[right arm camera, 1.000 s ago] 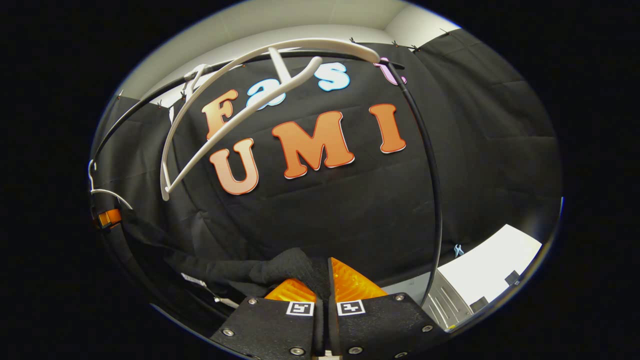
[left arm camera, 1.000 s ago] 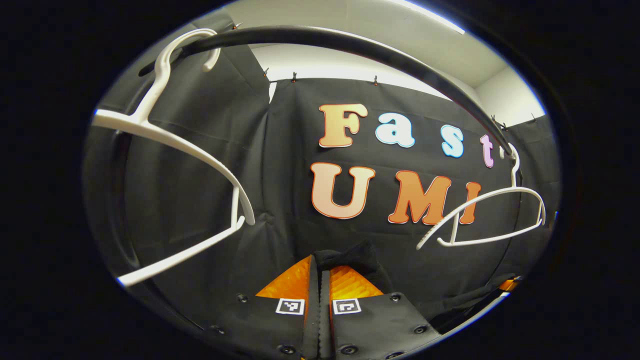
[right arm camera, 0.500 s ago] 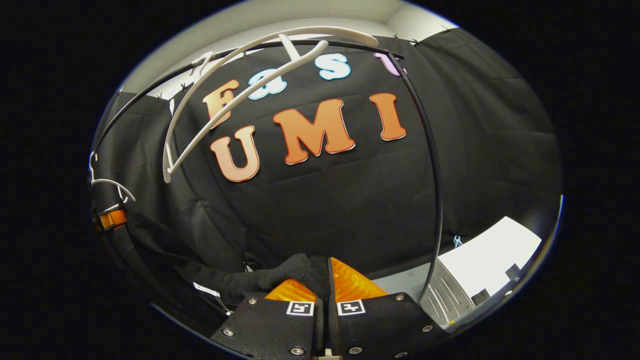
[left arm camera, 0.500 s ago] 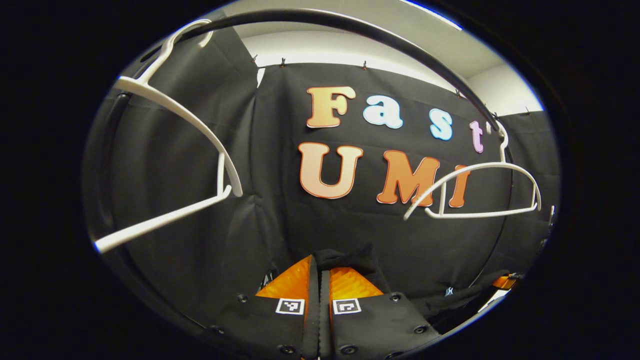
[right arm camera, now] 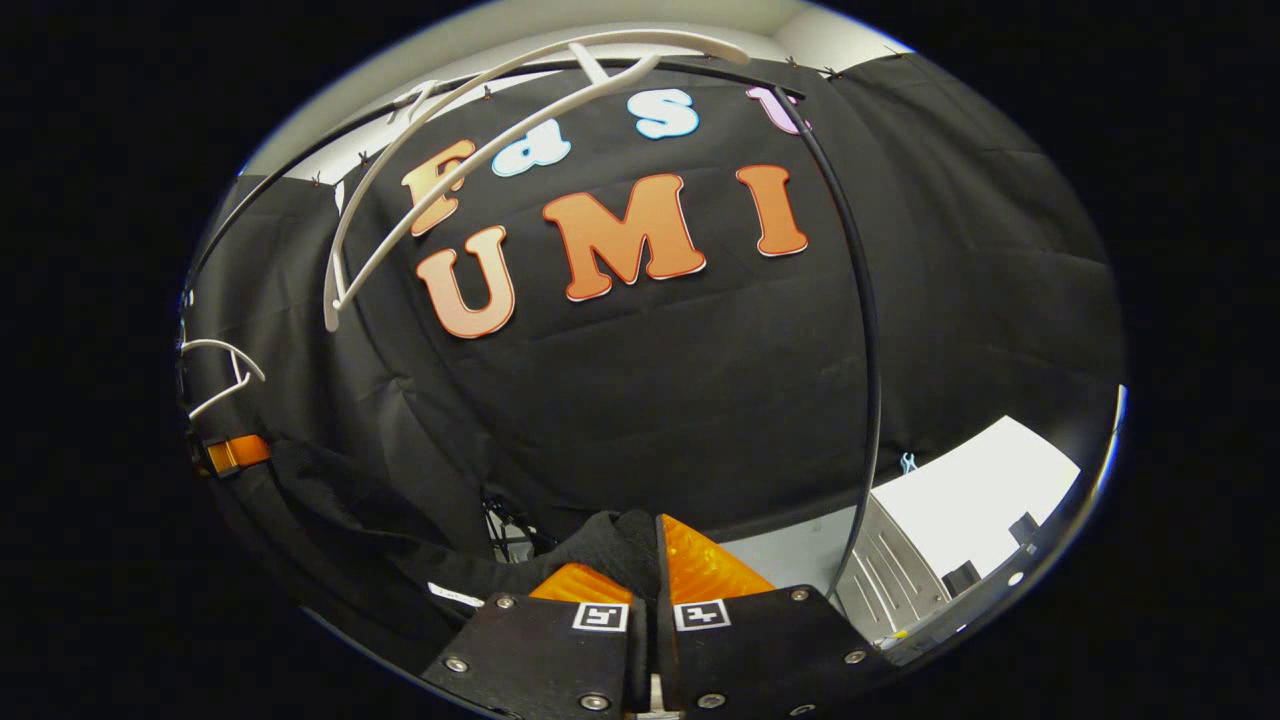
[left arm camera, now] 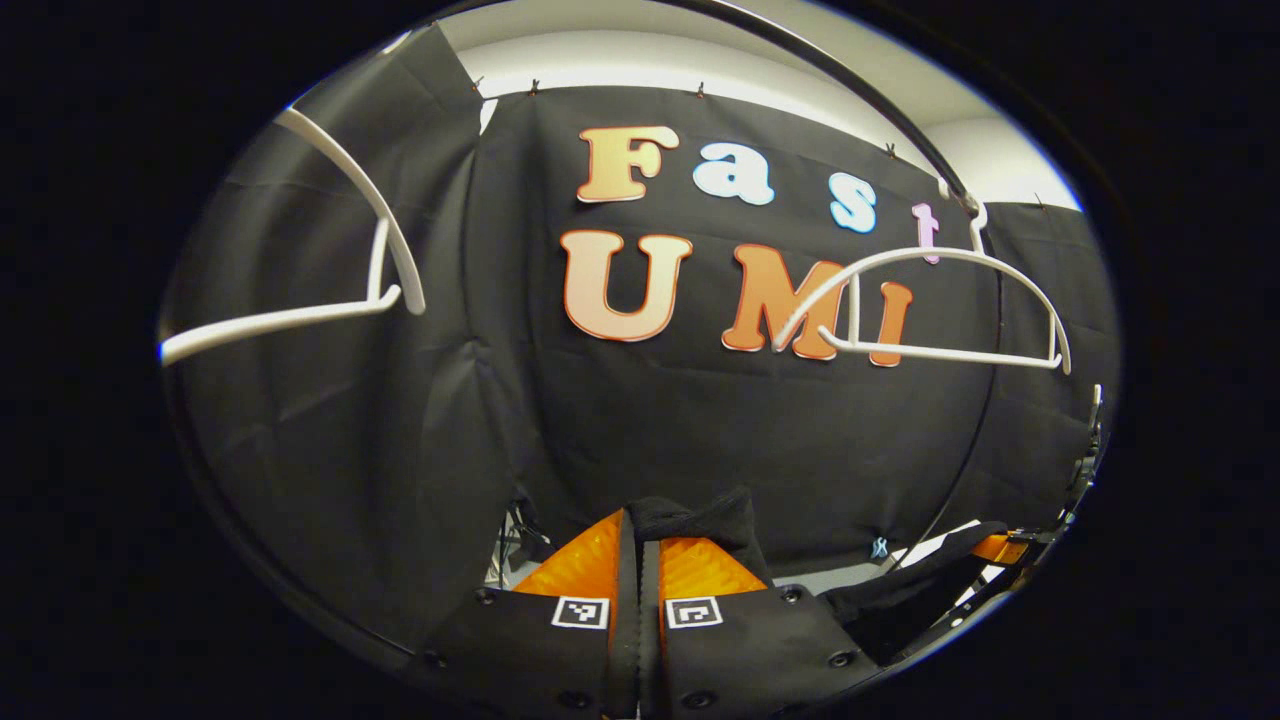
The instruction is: Grasp the clothes on the hanger with both hands and then place them into the laundry hamper below.
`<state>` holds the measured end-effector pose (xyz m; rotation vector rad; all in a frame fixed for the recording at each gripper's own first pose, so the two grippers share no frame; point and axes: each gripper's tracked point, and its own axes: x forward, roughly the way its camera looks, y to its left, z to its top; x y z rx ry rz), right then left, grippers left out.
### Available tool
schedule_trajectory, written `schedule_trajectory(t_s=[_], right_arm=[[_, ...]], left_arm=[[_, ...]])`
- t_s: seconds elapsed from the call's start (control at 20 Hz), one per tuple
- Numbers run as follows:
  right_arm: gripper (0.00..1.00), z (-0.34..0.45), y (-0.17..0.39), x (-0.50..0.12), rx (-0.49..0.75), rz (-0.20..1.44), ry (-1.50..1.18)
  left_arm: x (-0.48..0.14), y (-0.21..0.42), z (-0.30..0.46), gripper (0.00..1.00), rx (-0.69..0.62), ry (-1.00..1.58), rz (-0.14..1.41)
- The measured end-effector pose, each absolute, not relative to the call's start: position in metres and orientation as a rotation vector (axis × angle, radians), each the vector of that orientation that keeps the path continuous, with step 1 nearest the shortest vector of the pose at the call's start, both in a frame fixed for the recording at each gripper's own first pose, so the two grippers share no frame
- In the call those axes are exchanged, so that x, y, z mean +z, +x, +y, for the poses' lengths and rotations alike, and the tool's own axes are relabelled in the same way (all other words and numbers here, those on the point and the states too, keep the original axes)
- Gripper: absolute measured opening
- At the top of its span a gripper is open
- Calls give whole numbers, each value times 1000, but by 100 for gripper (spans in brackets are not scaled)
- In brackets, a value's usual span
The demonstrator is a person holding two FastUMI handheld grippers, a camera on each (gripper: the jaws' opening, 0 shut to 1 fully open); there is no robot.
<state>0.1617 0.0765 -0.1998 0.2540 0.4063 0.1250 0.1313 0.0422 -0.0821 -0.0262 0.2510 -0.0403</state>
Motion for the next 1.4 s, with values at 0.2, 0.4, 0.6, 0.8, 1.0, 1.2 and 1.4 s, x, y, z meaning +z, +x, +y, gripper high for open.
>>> schedule_trajectory(t_s=[0.2, 0.4, 0.6, 0.8, 1.0, 1.2, 1.4], right_arm=[[2, 88, 154, -218, 133, 450, 245], [2, 99, 145, -241, 141, 524, 257], [2, 102, 135, -266, 157, 589, 278], [2, 99, 127, -305, 141, 696, 281], [2, 103, 117, -345, 110, 803, 321], [3, 99, 102, -382, 89, 887, 295], [3, 96, 88, -410, 79, 967, 282]], left_arm=[[-115, 128, 22, 7, -92, -19, 326], [-152, 131, -3, 7, -141, -16, 422], [-184, 126, -19, 7, -176, 11, 503], [-220, 117, -28, 7, -196, 6, 591], [-262, 109, -34, 7, -200, -32, 702], [-304, 97, -36, 7, -206, -55, 816], [-344, 83, -31, 7, -202, -39, 907]])
